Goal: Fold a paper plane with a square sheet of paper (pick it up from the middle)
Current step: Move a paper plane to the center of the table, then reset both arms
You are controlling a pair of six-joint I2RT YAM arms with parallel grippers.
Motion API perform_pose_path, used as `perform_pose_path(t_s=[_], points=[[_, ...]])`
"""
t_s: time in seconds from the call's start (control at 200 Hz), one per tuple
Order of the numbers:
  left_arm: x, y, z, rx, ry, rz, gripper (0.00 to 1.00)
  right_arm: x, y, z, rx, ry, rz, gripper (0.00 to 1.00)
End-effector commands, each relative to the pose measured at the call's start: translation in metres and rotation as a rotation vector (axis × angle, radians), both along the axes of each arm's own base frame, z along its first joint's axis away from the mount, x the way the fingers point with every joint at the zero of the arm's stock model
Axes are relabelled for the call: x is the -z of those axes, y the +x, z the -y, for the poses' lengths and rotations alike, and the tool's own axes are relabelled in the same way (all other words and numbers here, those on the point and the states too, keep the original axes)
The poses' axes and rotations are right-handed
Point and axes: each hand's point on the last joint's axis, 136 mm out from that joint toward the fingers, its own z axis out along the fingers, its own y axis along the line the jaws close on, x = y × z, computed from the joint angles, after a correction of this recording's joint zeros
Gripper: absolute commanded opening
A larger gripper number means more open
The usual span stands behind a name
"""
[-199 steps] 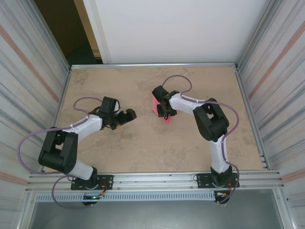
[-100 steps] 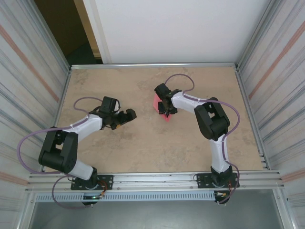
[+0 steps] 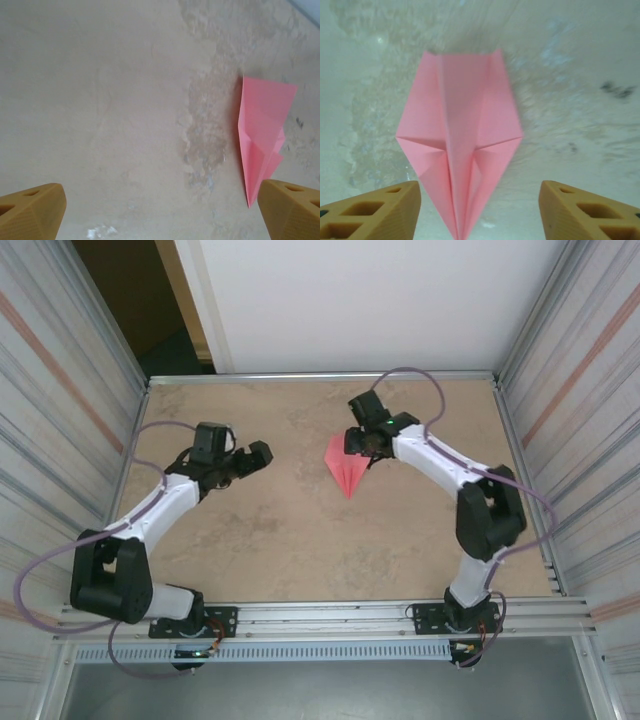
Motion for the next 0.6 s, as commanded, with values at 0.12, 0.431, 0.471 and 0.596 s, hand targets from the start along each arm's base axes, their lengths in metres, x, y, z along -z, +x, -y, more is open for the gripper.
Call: perform_pose_path(t_s=[0.12,0.431,0.471,0.596], points=[[-0.023,-0.008,-0.076,-0.188,0.159,0.128,0.99,-0.045,-0.023,0.102,0.167,-0.077,0.207,0.95],[-0.021,-0.026,-0.148,-0.366,0.462,0.355,0.99,-0.022,-0.073,0.246,0.541,-0.136,0.343,0.99],[-0.02,-0.023,-0.147,-0.352,0.486,0.404,0.99,-0.016,-0.078,0.259,0.589,-0.132,0.351,0.99],[-0.01,-0.014,-0.144,-0.302,0.535,0.473,0.99,0.006,-0.08,0.274,0.599,-0.135,0.358,0.99]])
